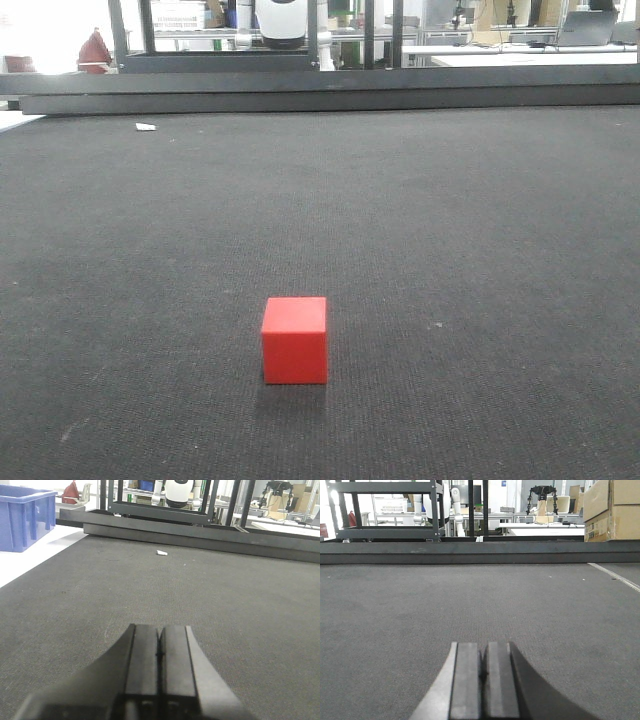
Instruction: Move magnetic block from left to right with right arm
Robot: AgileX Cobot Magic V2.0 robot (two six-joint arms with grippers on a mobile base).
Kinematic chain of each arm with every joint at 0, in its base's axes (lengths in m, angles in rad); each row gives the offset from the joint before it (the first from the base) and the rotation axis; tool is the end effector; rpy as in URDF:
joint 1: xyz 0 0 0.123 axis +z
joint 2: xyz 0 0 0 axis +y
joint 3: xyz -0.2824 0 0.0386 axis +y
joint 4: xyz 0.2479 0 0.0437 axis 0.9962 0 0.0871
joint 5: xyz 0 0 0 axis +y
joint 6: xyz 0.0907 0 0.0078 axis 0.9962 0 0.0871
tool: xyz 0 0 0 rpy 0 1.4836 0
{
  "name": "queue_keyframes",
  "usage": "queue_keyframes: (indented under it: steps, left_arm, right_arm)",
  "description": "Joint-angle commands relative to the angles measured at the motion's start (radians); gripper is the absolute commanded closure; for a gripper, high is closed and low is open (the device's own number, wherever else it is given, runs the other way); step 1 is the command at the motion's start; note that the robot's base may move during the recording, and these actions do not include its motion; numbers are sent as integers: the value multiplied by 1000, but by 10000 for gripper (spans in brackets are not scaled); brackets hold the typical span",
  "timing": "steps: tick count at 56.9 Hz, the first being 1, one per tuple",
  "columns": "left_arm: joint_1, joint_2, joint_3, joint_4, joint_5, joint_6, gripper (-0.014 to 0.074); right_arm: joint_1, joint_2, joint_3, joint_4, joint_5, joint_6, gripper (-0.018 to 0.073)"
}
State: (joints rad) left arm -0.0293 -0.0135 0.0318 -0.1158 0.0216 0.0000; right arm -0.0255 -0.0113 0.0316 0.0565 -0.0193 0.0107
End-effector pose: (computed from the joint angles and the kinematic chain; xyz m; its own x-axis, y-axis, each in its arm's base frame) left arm 0.0567 -0.0019 0.2011 0.0434 -0.1168 -0.9922 0.0371 0.9926 -0.1153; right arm 0.0566 -0.0015 0.2048 0.0876 0.0649 -0.9940 0.0207 0.9975 0.0670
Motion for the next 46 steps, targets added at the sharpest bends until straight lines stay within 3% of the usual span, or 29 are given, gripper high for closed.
queue_keyframes:
  steps: [1,46]
  left_arm:
    - [-6,-11,8,-3,-78,0,722]
    - [-6,-11,8,-3,-78,0,722]
  right_arm:
    - [-8,-21,-1,2,-92,-4,526]
    - [-8,-21,-1,2,-92,-4,526]
